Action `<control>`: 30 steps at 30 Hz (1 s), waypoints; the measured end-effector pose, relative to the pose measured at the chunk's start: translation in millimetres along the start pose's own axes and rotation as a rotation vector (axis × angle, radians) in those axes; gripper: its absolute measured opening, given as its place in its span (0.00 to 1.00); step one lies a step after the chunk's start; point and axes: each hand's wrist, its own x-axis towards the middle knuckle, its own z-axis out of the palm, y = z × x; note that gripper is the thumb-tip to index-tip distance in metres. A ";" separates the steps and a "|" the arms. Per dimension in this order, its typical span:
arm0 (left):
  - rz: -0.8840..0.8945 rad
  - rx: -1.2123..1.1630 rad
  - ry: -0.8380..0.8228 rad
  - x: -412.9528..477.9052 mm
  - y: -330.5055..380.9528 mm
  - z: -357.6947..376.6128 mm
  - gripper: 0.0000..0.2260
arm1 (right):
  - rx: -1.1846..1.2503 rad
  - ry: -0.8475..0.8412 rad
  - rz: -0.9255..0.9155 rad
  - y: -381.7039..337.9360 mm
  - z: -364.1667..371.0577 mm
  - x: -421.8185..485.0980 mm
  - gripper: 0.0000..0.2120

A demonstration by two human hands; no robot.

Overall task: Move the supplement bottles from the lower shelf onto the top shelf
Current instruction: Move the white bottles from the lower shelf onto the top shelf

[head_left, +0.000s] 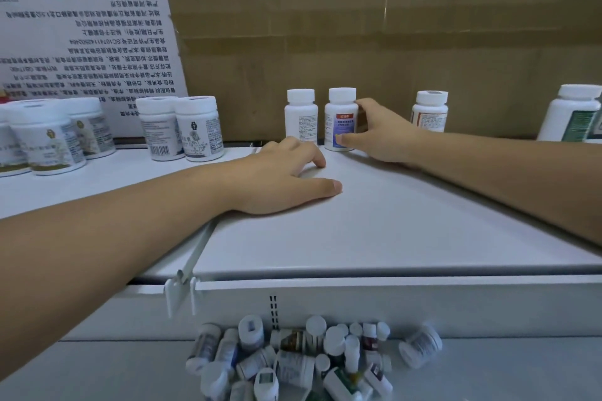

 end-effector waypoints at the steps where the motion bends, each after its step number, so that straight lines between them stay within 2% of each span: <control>1: 0.000 0.003 0.002 0.1 0.1 -0.3 0.22 | -0.013 0.000 -0.008 0.6 0.8 0.7 0.28; 12: 0.021 0.057 0.022 0.4 1.6 -2.4 0.21 | -0.094 -0.003 -0.001 -2.5 3.5 -1.4 0.31; 15: 0.024 0.054 -0.018 -2.6 2.9 -9.4 0.23 | -0.270 -0.053 0.095 -11.4 -4.5 -13.5 0.35; 17: -0.010 0.091 -0.047 -5.2 3.7 -18.0 0.26 | -0.458 -0.085 0.128 -18.9 -13.0 -28.2 0.32; 20: -0.083 0.151 -0.089 -15.3 2.3 -31.7 0.26 | -0.619 -0.123 0.008 -31.8 -22.6 -57.0 0.22; 24: -0.074 0.140 -0.045 -45.8 -4.0 -45.7 0.19 | -0.604 -0.154 -0.017 -58.4 -28.2 -105.1 0.18; 30: -0.052 0.079 0.084 -122.3 -24.7 -49.9 0.16 | -0.607 -0.001 0.019 -85.4 -26.5 -180.9 0.18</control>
